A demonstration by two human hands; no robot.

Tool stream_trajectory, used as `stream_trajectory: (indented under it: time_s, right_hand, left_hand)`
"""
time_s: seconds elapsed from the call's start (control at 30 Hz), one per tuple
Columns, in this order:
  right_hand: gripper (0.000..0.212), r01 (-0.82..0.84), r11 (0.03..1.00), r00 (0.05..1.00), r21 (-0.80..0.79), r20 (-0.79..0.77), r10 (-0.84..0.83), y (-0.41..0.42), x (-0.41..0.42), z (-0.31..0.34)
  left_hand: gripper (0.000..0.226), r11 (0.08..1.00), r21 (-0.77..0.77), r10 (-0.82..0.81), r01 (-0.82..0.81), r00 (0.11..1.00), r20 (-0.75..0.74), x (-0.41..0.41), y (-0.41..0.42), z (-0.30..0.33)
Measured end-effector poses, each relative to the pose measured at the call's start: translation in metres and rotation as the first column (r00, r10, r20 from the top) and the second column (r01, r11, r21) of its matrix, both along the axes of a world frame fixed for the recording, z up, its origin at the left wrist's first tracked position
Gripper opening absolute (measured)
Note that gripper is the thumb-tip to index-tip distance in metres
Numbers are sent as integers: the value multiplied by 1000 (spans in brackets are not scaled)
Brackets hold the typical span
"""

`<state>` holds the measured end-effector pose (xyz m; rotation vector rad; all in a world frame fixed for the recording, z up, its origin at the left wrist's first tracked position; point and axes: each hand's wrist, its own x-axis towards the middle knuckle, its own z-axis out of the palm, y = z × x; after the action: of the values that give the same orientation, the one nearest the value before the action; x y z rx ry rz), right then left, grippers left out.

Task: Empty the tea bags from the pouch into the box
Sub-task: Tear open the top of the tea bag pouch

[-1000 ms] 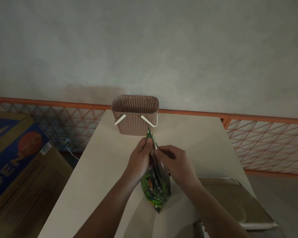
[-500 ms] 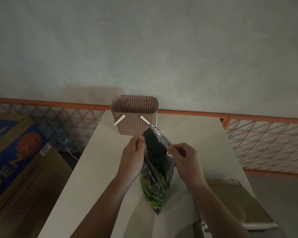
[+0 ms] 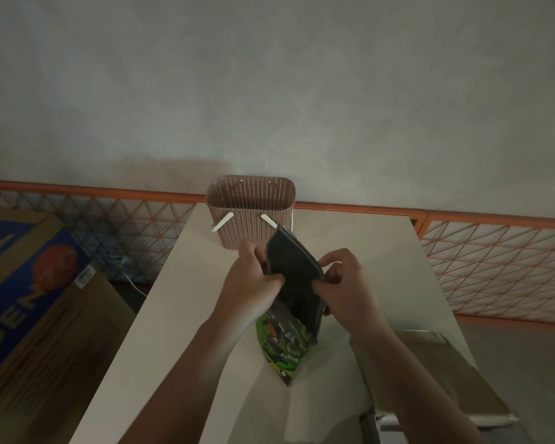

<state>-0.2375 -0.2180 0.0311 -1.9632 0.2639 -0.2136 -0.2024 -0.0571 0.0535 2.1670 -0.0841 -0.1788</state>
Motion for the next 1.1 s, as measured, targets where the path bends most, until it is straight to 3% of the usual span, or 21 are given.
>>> stream_trajectory:
  time_s: [0.17, 0.33, 0.4, 0.47, 0.6, 0.7, 0.77, 0.87, 1.0, 1.1]
  right_hand:
    - [37, 116, 993, 991, -19, 69, -115, -24, 0, -2]
    - [34, 61, 996, 994, -60, 94, -55, -12, 5, 0]
    - [28, 45, 993, 994, -113, 102, -34, -9, 8, 2]
    - [20, 65, 987, 993, -145, 108, -49, -11, 10, 4]
    - [17, 165, 972, 982, -168, 125, -145, -30, 10, 0]
    - [14, 214, 966, 972, -143, 128, -196, -37, 7, -3]
    - [15, 195, 968, 976, -155, 132, -175, -33, 5, -5]
    - [23, 149, 967, 986, -206, 110, -129, -27, 4, -7]
    - [33, 45, 944, 999, -327, 9, -44, -26, 13, 6]
    - [30, -53, 908, 995, -415, -104, 10, -22, 35, 21]
  left_hand:
    - [30, 984, -3, 176, -178, 969, 171, 15, 26, 0]
    - [36, 992, 99, 64, -76, 991, 119, 20, 13, -4]
    - [27, 991, 115, 52, -64, 993, 109, 23, 5, -1]
    - [13, 982, 154, 85, -108, 985, 150, 25, 0, 2]
    - [11, 965, 171, 145, -199, 948, 283, 29, 3, 2]
    - [13, 978, 113, 138, -177, 947, 289, 34, 9, -3]
    - [16, 993, 18, 112, -119, 968, 224, 31, 5, -8]
    - [31, 962, -211, 168, -172, 985, -37, 19, -2, -8]
    - [54, 896, -304, 158, -324, 872, -463, -2, -2, -10]
    - [59, 859, -326, 123, -394, 778, -617, -13, 0, -19]
